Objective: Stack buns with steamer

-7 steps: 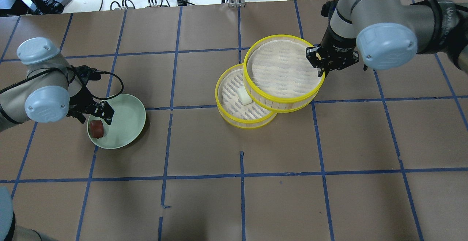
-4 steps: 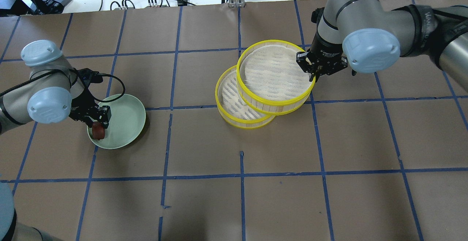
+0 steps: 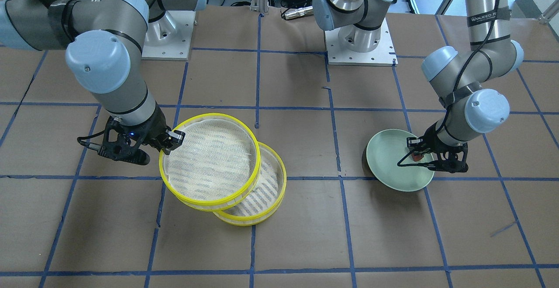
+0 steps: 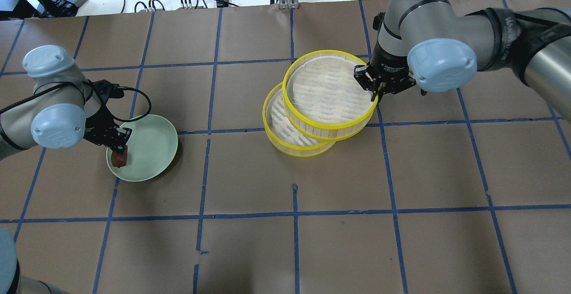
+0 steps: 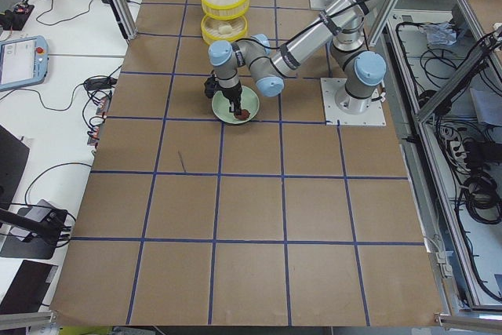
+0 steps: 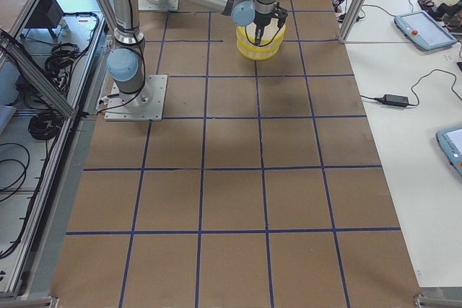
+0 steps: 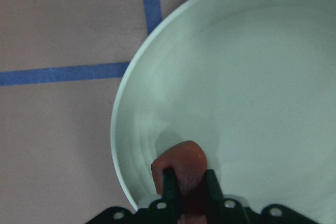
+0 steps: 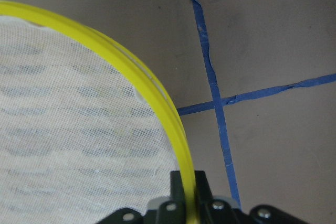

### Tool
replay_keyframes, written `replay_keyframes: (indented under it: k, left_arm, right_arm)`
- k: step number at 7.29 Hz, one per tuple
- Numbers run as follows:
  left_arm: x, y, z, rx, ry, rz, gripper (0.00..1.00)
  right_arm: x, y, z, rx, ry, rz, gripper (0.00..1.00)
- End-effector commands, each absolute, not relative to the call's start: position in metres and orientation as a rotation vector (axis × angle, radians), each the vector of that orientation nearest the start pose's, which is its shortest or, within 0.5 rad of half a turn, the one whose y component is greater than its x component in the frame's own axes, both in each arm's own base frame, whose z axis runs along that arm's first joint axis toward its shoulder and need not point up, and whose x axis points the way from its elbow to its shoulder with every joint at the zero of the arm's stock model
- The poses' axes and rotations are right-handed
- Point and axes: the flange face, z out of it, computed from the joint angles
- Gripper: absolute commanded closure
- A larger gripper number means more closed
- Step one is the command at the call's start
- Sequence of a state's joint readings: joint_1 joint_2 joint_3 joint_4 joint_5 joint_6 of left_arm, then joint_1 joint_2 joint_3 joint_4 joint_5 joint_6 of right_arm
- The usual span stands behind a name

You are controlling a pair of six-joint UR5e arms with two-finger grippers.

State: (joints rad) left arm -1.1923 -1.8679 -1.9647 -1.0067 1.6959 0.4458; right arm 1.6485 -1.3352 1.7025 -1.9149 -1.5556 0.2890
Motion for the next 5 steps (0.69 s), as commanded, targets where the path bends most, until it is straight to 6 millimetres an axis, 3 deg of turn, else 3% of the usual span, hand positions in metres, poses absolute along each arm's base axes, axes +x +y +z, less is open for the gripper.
replay_keyframes:
  k: [1, 4, 5]
  left_arm:
    - [0.052, -0.535, 0.234, 0.091, 3.071, 0.159, 1.0]
    - [-0.025, -0.577, 0.331, -0.075, 3.128, 0.105, 1.0]
    - [-0.056, -0.584, 0.349, -0.097, 3.161, 0.067, 1.0]
  right_arm:
    - [0.203, -0.543, 0.328, 0.309, 3.161, 0.01, 0.92]
    - [0.232, -0.529, 0.308, 0.401, 3.142, -0.08, 0.92]
    - [0.234, -0.529, 0.298, 0.413, 3.136, -0.091, 0.92]
